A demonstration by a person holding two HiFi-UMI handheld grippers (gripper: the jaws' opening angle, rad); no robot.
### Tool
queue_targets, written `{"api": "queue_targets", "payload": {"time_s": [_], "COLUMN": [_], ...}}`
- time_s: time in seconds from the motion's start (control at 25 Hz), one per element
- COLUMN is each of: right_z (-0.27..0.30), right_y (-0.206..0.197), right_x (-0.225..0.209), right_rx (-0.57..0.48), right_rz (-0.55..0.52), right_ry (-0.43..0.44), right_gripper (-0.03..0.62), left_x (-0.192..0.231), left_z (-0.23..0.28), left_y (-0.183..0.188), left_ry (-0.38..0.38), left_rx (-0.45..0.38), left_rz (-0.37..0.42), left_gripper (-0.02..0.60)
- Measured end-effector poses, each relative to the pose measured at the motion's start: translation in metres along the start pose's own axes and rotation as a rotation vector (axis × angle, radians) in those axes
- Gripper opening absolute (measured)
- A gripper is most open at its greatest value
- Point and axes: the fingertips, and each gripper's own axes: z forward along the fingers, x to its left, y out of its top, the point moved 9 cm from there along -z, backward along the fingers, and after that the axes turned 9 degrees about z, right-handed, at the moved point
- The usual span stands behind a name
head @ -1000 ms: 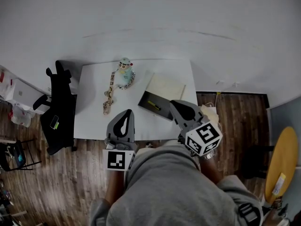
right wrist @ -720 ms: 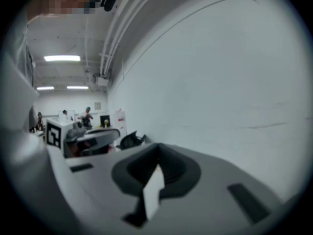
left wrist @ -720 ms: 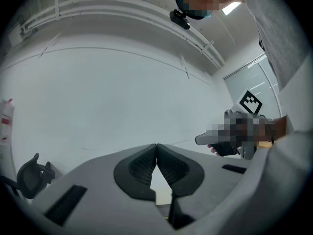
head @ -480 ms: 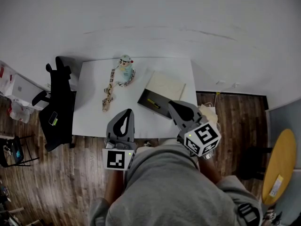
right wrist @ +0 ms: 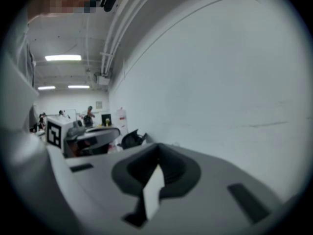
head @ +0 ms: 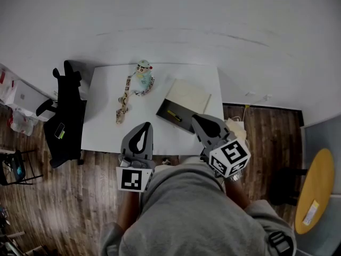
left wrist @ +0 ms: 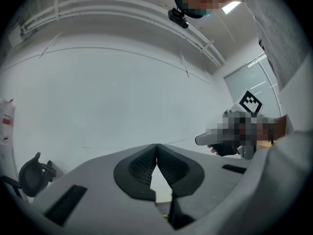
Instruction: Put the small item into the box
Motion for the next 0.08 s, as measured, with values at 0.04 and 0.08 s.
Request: {"api": "queue_targets", "payload": {"time_s": [0.04, 0.08], "right_z": [-0.0001, -0.0002], "right_y": [-0.0005, -0.0009], "right_x": [0.0005, 0.0011], "right_rx": [0.001, 0.003], "right_rz": [0.001, 0.001], "right_ry": [0.0, 0.0], "right_gripper": [0.032, 0.032], "left_x": [0.0002, 0.0004], "left_z": [-0.0007, -0.0014], "left_y": [-0.0004, -0.0008], "left_ry": [0.0, 0.001], "left_rx": [0.003, 0.006], "left_rz": [-0.002, -0.003], "left_gripper": [0.032, 0.032]}}
